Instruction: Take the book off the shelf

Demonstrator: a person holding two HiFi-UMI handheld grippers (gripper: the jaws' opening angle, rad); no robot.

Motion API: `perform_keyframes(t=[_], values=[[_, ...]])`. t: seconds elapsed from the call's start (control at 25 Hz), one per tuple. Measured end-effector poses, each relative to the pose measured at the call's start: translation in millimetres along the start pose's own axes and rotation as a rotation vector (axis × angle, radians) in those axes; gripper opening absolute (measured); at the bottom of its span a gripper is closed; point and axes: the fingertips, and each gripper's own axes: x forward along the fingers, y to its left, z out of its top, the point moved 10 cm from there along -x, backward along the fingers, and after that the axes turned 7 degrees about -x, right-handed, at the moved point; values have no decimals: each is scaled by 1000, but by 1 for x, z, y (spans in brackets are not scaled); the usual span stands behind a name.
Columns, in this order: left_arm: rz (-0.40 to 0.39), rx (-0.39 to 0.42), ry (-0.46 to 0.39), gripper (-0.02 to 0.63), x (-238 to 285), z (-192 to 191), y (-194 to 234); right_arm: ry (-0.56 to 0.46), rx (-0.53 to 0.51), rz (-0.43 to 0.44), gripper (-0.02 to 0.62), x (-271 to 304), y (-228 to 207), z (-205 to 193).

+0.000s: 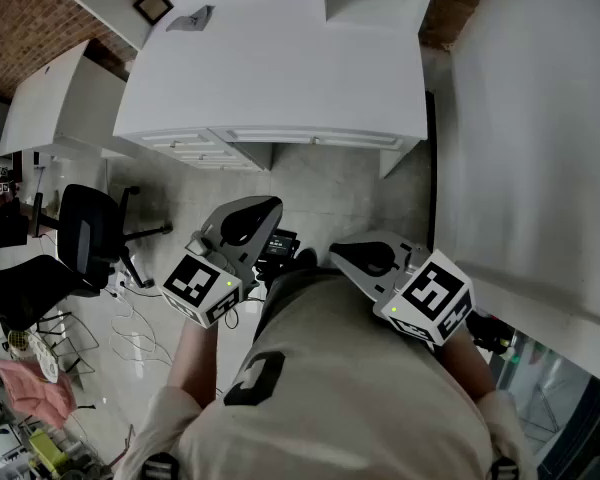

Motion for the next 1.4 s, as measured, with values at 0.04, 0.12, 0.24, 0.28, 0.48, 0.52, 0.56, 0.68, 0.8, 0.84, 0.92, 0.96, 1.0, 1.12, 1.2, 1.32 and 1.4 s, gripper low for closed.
perform_keyframes(t=[0.04,0.12,0.24,0.28,0.48,0.52,0.56,0.68,0.8,0.84,0.92,0.96,1.0,1.12,1.2,1.32,1.4], values=[[0,6,-1,5,-3,-2,4,7,-8,5,5,6,1,2],[-2,25,-4,5,-11,-6,12,16,-15,12,5,20,4,6],[-1,62,-9,5,-29,-8,29,15,-4,1,6,44,12,18],[-2,61,-13,5,-36,-9,33,19,-2,-6,6,50,16,21],[-6,26,-31,5,-54,-17,54,49,-13,-9,6,74,22,31],[-5,27,-30,5,-55,-18,58,53,-14,-13,6,77,22,32],[-7,27,-29,5,-56,-19,61,56,-13,-19,6,79,23,32],[-17,20,-27,5,-62,-21,69,61,2,-39,6,86,26,35],[-28,25,-32,5,-61,-19,72,67,10,-54,6,89,27,36],[-32,28,-35,5,-60,-18,72,67,10,-57,6,89,26,36],[-39,31,-36,5,-59,-16,73,68,12,-60,6,90,26,37],[-41,32,-35,5,-59,-16,73,68,14,-62,6,89,26,37],[-44,33,-33,5,-58,-15,73,67,16,-63,6,89,26,38],[-48,40,-28,5,-56,-12,71,62,23,-69,6,87,25,37],[-55,48,-24,5,-51,-11,69,59,32,-73,6,85,24,34],[-73,68,-24,5,-40,-10,65,46,39,-79,6,83,18,29],[-82,75,-30,5,-34,-10,62,36,42,-82,6,83,14,24]])
